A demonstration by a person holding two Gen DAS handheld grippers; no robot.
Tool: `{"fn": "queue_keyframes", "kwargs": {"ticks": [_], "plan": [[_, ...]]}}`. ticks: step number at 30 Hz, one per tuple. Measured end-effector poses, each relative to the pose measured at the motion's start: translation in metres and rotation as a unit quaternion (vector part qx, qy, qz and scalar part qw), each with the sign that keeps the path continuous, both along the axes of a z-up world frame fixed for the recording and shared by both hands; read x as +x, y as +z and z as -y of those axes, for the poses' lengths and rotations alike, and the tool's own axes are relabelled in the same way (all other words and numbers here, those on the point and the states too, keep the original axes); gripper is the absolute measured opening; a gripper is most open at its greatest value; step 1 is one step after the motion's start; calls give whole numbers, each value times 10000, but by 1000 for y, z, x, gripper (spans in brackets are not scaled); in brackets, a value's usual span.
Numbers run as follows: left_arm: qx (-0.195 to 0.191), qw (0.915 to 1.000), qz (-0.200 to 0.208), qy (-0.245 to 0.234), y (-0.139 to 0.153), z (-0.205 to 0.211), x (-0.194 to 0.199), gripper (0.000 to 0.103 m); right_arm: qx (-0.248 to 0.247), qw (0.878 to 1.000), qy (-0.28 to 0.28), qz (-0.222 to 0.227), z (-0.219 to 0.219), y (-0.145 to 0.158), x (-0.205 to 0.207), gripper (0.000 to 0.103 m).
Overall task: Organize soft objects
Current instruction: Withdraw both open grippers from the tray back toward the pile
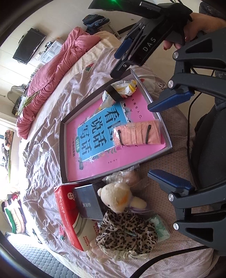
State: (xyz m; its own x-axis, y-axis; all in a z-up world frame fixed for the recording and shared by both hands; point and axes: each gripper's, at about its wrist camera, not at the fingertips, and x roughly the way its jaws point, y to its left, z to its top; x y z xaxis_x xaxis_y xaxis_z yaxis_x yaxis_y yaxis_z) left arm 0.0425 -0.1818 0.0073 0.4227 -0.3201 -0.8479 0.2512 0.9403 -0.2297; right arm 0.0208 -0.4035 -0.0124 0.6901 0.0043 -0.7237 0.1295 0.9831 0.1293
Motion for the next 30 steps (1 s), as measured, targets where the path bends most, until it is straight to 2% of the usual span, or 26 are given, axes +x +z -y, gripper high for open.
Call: {"fn": "queue_keyframes", "kwargs": {"ticks": [4, 11, 15, 30], "plan": [[-85, 9999, 35, 53, 4, -10, -3, 70, -16, 10000, 47, 83, -5, 12, -2, 76], [-8, 9992, 197, 357, 14, -37, -8, 71, -27, 9995, 275, 145, -24, 28, -5, 77], [49, 9981, 282, 542, 19, -55, -7, 71, 26, 9987, 362, 369, -33, 43, -9, 77], [-231, 9912, 372, 1247, 37, -130, -12, 71, 244, 9926, 899, 781, -75, 88, -19, 77]]}}
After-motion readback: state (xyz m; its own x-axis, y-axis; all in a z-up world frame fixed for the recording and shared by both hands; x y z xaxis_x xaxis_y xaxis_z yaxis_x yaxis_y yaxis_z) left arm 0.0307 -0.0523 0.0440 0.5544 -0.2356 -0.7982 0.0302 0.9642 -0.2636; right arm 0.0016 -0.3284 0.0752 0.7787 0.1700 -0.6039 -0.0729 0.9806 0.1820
